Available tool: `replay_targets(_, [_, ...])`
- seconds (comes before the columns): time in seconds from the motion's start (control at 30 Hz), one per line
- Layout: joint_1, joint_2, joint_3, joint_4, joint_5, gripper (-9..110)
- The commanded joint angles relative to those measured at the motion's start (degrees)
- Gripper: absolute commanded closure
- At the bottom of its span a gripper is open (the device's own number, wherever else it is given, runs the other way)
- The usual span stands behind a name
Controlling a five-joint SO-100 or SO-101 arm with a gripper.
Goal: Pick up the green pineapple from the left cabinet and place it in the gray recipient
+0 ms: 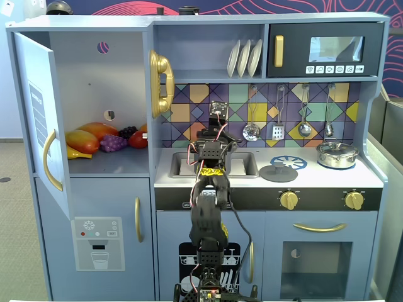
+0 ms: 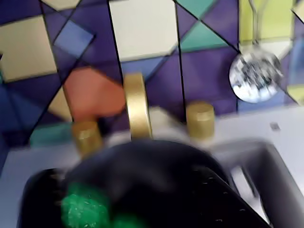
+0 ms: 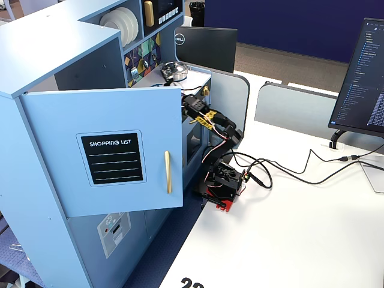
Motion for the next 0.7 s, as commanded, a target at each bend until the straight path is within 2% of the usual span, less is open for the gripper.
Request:
replay_targets(0.0, [-4.7, 15.6, -1.7, 19.5, -3.3, 95])
replay_targets(0.13, [-7.0, 26.4, 7.7, 40.3, -5.6, 101])
replay_targets(0.23, [-6.6, 32.2, 20.3, 44.6, -0.5, 101])
replay_targets(0.33, [-6.1, 36.6, 35.2, 39.7, 3.0, 101])
replay_targets(0.57, [-7.5, 31.6, 61.3, 15.0, 7.9, 101])
replay_targets(0.67, [-9.4, 32.6, 66.9, 13.1, 9.6, 101])
